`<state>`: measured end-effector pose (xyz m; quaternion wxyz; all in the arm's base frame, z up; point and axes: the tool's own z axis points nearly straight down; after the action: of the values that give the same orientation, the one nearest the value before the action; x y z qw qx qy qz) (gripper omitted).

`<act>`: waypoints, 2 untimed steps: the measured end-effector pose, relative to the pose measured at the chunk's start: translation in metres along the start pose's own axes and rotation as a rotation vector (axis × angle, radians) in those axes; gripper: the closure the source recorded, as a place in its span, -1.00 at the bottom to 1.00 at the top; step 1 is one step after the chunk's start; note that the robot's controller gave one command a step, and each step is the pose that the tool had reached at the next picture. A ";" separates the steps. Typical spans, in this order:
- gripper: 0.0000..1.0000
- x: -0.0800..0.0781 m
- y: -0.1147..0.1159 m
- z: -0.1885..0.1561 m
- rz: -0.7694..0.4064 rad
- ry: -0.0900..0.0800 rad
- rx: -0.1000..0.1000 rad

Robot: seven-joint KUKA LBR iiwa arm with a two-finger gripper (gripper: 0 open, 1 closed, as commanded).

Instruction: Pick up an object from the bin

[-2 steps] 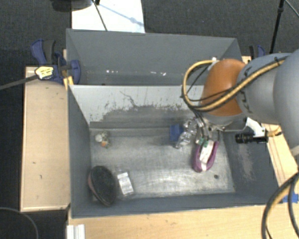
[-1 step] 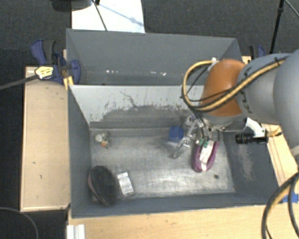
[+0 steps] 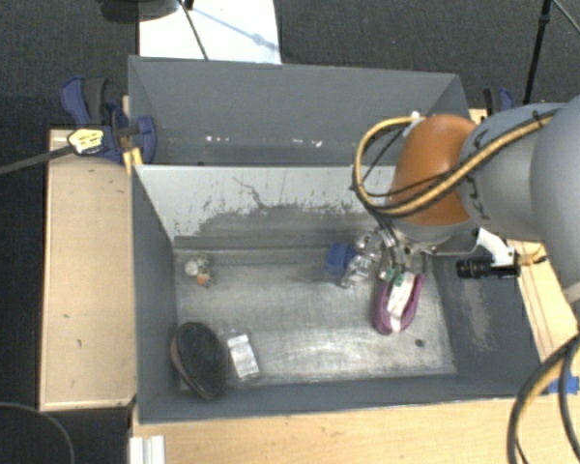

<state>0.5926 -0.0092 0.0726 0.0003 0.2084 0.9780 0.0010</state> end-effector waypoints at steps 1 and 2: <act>-1.00 0.001 0.000 0.000 -0.001 0.003 0.001; -1.00 0.010 0.019 -0.012 0.308 -0.004 -0.001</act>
Offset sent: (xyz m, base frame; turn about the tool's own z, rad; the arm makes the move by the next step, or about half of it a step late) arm 0.0000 0.0000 0.0000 0.0000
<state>0.5914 0.0121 0.0847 0.0022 0.3560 0.9345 0.0013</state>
